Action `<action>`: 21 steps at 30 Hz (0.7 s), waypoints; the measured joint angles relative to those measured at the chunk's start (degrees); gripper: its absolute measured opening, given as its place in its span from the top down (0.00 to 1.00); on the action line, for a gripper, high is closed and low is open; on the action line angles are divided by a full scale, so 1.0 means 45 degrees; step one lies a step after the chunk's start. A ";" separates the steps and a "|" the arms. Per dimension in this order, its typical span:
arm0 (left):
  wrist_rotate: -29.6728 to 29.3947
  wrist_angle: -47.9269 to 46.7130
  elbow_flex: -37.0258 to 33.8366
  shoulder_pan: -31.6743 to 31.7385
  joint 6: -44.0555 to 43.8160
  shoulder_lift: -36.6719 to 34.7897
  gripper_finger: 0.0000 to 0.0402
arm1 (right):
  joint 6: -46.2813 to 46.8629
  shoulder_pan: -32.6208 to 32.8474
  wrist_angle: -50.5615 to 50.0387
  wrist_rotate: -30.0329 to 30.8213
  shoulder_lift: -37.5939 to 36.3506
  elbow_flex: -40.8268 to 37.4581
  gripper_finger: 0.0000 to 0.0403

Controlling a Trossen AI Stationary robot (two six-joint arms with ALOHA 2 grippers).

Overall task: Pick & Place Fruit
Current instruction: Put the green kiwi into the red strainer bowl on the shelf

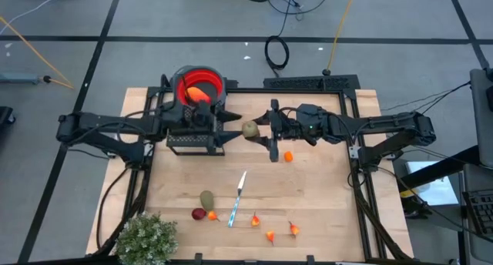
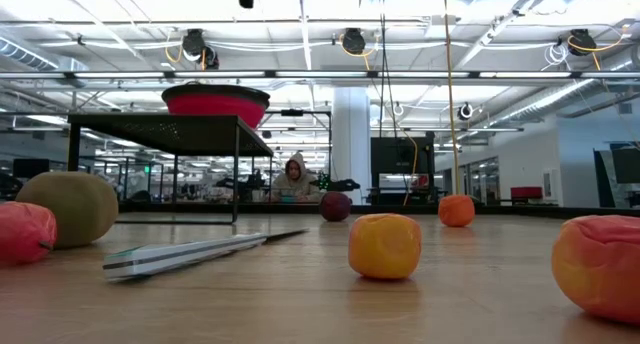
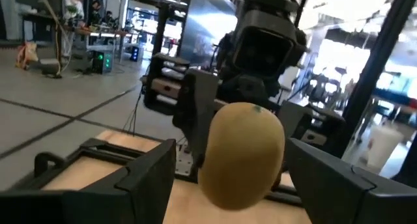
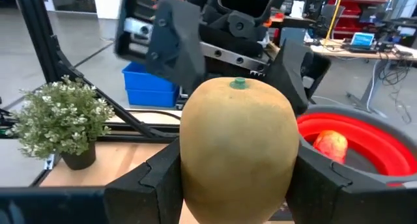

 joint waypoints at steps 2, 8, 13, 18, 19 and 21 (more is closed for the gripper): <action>0.0000 -0.0071 0.0300 -0.0104 0.0307 0.0299 0.28 | 0.0183 0.0000 -0.0040 -0.0033 0.0000 0.0000 0.51; -0.0005 -0.0128 0.0886 -0.0201 0.0640 0.1054 0.28 | 0.0310 0.0000 -0.0046 -0.0045 0.0000 0.0000 0.51; 0.0000 -0.0085 0.1188 -0.0206 0.0886 0.1483 0.28 | 0.0315 0.0000 -0.0077 -0.0235 0.0000 0.0000 0.51; -0.0031 -0.0064 0.1214 -0.0196 0.0886 0.1505 0.29 | 0.0320 -0.0010 -0.0117 -0.0227 0.0000 0.0000 0.51; -0.0058 -0.0061 0.1214 -0.0196 0.0888 0.1505 0.29 | 0.0343 -0.0010 -0.0126 -0.0227 0.0000 0.0000 0.51; -0.0059 -0.0014 0.1214 -0.0202 0.1025 0.1505 0.29 | 0.0567 -0.0010 -0.0127 -0.0227 0.0000 0.0000 0.51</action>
